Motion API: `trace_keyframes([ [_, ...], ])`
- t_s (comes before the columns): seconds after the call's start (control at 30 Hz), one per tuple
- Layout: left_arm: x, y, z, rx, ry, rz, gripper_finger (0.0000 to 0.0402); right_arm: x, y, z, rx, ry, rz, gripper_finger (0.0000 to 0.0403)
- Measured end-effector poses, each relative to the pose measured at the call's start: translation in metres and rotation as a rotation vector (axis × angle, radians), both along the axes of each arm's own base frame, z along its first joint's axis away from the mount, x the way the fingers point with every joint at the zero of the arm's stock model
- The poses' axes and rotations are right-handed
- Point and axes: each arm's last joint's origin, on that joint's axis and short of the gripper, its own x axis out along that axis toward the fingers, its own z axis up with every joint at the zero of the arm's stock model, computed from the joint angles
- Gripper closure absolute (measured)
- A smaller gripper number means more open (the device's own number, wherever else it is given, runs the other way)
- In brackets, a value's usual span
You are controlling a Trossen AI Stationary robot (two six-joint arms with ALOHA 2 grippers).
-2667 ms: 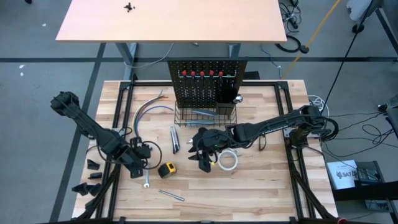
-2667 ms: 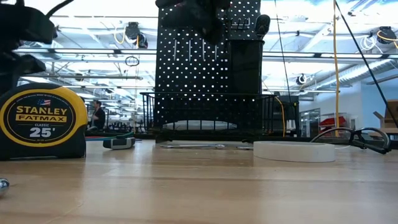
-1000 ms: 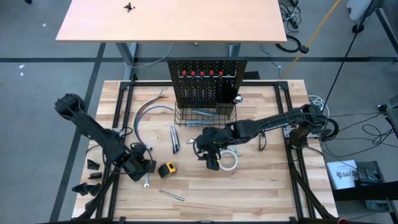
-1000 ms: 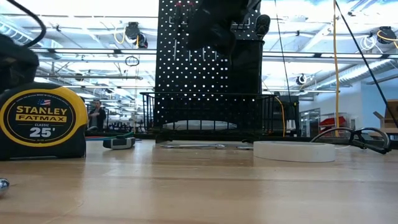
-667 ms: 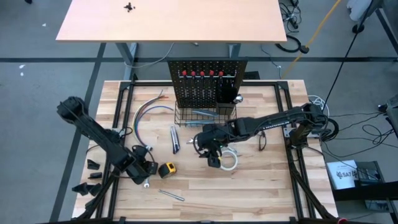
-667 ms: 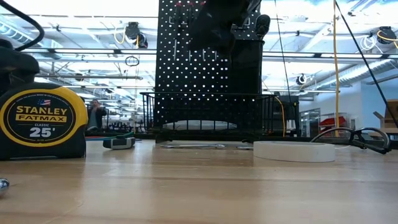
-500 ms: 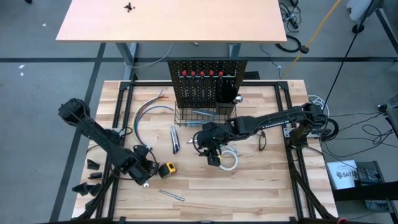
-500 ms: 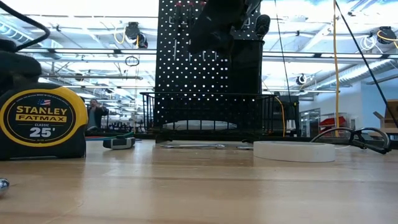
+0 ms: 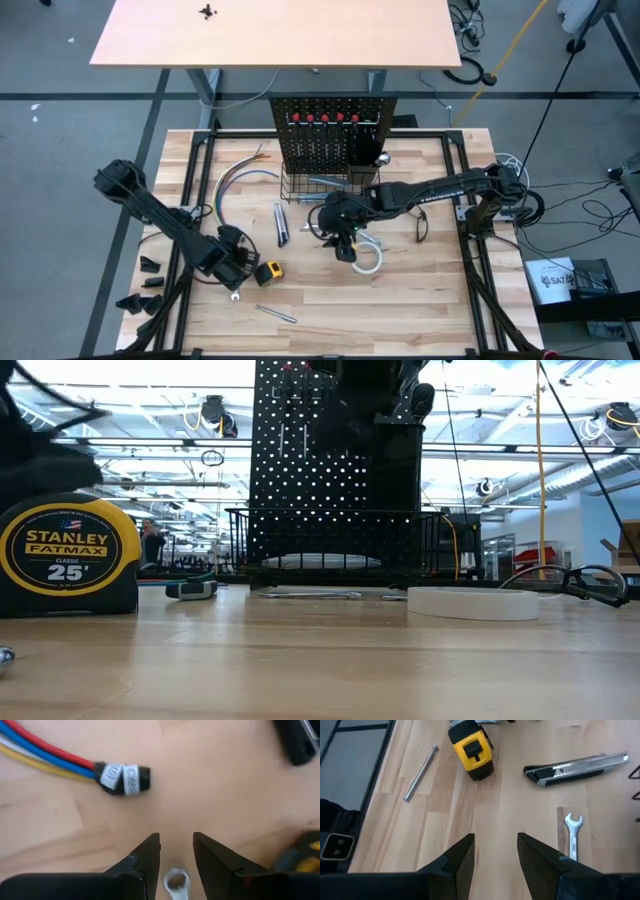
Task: Hang tools onto peg board
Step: Put the wrench into the pegboard bin
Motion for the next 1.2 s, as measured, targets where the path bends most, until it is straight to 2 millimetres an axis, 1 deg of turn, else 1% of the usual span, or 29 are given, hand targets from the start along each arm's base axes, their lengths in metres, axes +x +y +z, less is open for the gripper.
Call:
trace_keyframes([
  [0.17,0.0,-0.006,0.009,-0.065,0.033,-0.015,0.0283,0.0,-0.003,0.0,0.001,0.005,0.002,0.0259],
  [0.33,-0.004,-0.012,0.01,-0.103,0.037,0.016,0.0283,0.0,-0.006,0.0,0.013,0.006,0.018,0.0259],
  [0.57,-0.007,-0.024,0.003,-0.133,0.035,0.049,0.0283,-0.003,-0.009,0.004,0.0,-0.004,0.027,0.0259],
  [0.77,-0.001,-0.031,-0.007,-0.133,0.036,0.044,0.0283,-0.004,-0.012,0.005,-0.014,-0.008,0.029,0.0259],
  [0.87,0.0,-0.03,-0.01,-0.114,0.053,0.044,0.0283,-0.004,-0.012,0.005,-0.019,-0.01,0.034,0.0259],
  [1.03,0.0,-0.027,-0.009,-0.062,0.104,0.031,0.0285,-0.004,-0.012,0.005,-0.023,-0.011,0.037,0.0259],
  [1.2,0.004,-0.016,-0.009,0.007,0.119,0.012,0.0312,-0.003,-0.017,0.005,-0.024,-0.011,0.026,0.0259],
])
